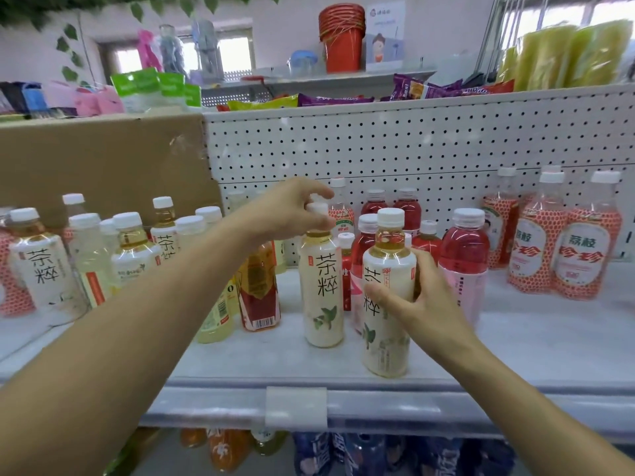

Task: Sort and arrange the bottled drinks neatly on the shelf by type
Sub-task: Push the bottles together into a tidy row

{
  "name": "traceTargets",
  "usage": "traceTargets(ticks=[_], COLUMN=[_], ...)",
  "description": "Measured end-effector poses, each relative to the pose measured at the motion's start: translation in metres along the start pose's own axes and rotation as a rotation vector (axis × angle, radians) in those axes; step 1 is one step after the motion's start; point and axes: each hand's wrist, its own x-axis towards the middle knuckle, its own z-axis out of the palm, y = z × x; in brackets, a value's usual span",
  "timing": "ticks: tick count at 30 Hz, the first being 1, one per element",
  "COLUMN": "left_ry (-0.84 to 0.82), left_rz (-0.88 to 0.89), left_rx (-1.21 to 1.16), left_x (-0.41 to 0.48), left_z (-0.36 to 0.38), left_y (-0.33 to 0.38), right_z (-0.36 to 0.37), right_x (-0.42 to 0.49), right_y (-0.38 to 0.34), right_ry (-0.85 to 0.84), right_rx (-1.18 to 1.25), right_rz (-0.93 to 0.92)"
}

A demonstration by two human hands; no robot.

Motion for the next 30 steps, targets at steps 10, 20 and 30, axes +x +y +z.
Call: traceTargets(ticks=[10, 20, 30], left_ry=[0.344, 0.706, 0.706], left_rz=[-0.072, -0.074, -0.152], left_rx=[-0.572, -0.652, -0.742], left_x=[-0.044, -0.104, -0.196], left_z=[0.075, 0.056, 0.012], left_y=[-0.002, 0.006, -0.05], right_z=[0.0, 0.012, 0.1], right_x=[-0.004, -0.021, -0.08], right_y=[-0.002, -0.037, -0.074], right_ry=[-0.051, -0.079, -0.136], right_rx=[0.15, 0.239, 0.235], right_rz=[-0.019, -0.163, -0.132])
